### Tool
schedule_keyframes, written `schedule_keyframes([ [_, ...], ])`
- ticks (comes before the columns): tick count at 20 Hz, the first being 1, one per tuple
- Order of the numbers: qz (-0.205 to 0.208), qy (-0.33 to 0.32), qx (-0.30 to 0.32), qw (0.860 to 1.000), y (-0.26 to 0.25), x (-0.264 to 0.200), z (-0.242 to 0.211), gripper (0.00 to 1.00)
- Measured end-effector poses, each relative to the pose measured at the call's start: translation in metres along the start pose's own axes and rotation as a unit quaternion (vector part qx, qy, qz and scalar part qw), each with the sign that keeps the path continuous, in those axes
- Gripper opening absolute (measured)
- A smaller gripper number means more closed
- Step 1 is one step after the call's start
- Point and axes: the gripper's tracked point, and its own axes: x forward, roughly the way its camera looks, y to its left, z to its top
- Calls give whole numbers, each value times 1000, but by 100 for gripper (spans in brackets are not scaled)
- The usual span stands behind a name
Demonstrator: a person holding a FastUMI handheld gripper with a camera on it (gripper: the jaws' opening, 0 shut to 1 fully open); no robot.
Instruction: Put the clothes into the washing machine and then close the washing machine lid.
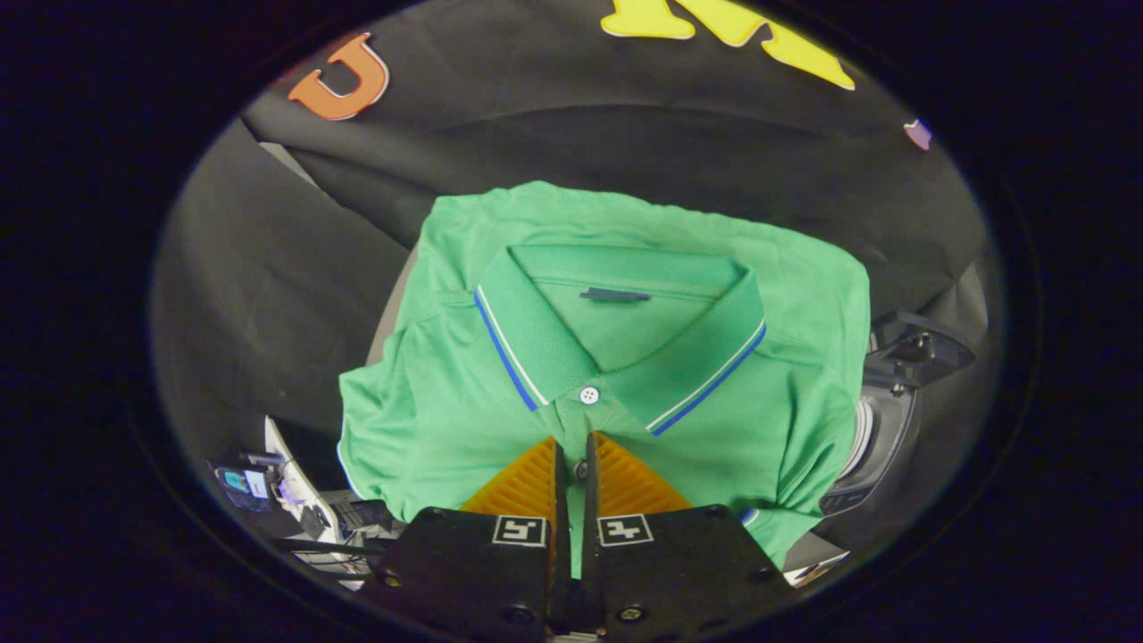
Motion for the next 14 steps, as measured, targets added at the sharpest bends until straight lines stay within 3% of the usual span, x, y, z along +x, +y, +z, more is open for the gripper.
schedule_keyframes([
  [8,74,-22,-6,997,-4,-39,18,8],
  [14,128,-56,39,989,-13,-82,25,8],
])
